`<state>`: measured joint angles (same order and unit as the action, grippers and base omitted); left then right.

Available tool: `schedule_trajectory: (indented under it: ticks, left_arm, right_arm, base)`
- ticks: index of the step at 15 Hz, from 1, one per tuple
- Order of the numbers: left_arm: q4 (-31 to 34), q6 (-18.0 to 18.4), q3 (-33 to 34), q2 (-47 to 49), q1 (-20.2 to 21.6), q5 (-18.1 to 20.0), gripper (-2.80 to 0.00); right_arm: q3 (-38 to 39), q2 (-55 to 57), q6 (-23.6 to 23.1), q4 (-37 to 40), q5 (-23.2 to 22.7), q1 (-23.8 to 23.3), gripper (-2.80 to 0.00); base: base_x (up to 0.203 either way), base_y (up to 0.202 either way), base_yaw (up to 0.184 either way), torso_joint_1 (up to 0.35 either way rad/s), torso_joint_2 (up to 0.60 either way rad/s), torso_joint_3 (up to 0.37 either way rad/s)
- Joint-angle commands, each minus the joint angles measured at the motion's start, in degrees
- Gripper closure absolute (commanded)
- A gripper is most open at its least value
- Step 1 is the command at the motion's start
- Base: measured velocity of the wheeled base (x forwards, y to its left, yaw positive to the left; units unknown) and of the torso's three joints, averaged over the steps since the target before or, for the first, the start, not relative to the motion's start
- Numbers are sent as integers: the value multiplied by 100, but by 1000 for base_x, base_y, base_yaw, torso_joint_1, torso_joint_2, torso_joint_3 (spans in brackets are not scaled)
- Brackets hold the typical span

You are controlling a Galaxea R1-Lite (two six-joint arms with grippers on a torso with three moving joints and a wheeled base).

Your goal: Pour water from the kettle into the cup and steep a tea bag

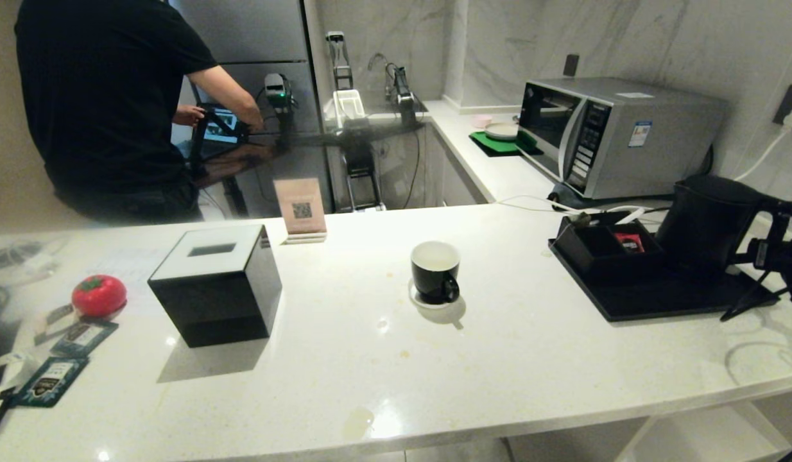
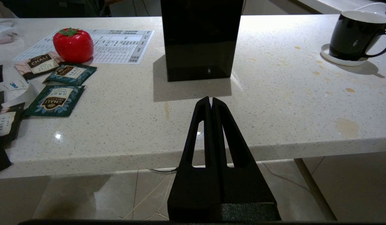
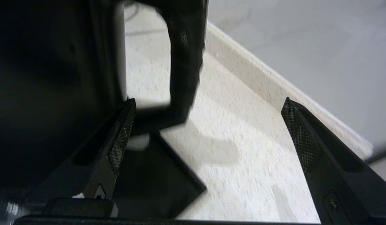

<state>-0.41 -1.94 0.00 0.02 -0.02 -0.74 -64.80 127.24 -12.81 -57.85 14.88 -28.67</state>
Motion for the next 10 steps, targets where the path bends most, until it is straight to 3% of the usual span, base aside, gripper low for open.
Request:
schedule_trajectory:
  ticks: [1, 7, 8, 9, 10]
  left_arm:
    - [-2, -9, 0, 6, 2, -5, 0]
    - [-2, -1, 0, 6, 2, -5, 0]
    - [-2, -9, 0, 6, 2, -5, 0]
    - [-2, 0, 0, 6, -1, -5, 0]
    - [-2, -6, 0, 6, 2, -5, 0]
  right_arm:
    - [367, -313, -11, -38, 14, -7, -280]
    - [1410, -980, -2, -129, 6, -7, -280]
    - [1623, -1101, -2, -137, 6, -7, -242]
    - [1847, -1227, -2, -162, 0, -7, 0]
    - [2076, -1358, 4, -215, -8, -7, 0]
  base:
    - [0, 0, 0, 0, 0, 0]
    - [0, 0, 0, 0, 0, 0]
    - [0, 0, 0, 0, 0, 0]
    - [0, 0, 0, 0, 0, 0]
    - [0, 0, 0, 0, 0, 0]
